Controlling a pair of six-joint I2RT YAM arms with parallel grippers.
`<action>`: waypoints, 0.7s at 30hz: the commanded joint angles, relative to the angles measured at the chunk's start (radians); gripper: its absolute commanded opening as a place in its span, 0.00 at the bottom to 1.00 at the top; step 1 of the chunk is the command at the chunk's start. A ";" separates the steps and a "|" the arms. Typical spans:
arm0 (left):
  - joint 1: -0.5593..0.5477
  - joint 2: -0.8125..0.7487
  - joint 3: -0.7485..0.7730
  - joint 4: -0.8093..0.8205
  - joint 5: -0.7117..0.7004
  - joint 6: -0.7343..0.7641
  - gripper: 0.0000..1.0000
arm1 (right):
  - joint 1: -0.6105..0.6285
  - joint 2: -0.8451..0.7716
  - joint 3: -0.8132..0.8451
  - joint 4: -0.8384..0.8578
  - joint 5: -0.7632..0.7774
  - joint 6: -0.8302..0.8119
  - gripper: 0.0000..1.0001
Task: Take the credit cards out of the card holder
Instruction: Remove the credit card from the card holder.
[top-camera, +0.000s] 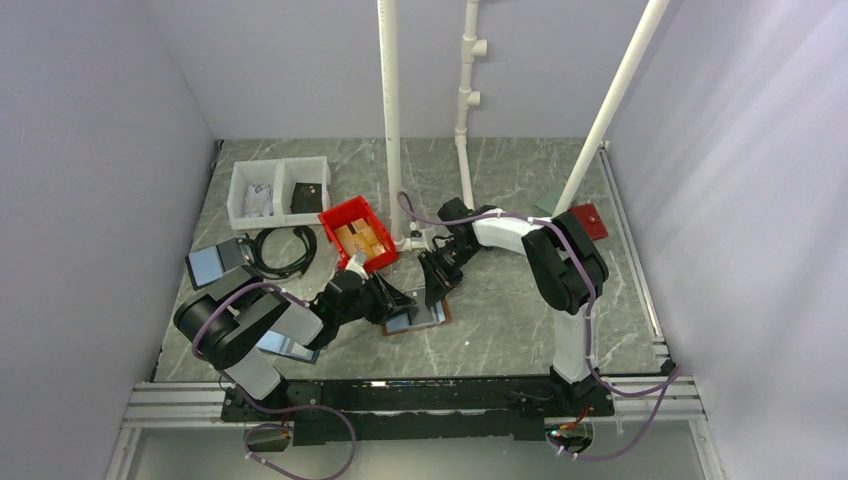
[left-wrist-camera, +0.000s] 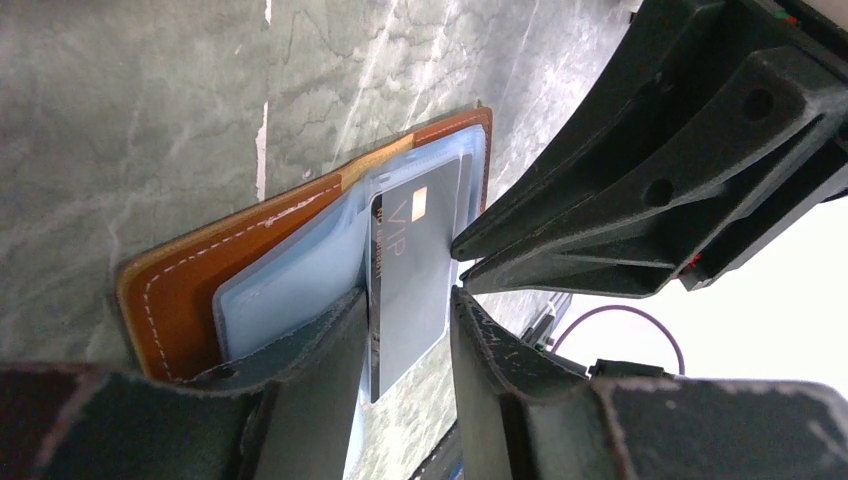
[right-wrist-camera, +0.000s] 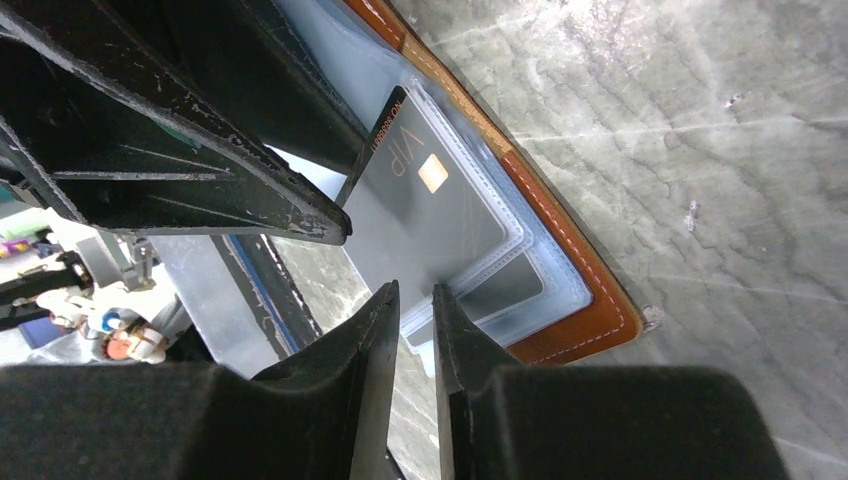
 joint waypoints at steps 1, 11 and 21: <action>0.000 0.037 -0.010 -0.128 -0.055 -0.006 0.44 | 0.013 0.022 -0.051 0.117 0.065 0.061 0.22; 0.003 -0.073 -0.007 -0.298 -0.075 0.009 0.54 | -0.005 0.031 -0.054 0.123 0.100 0.073 0.19; 0.015 0.019 -0.037 -0.111 -0.015 -0.009 0.47 | 0.002 0.046 -0.052 0.113 0.082 0.070 0.19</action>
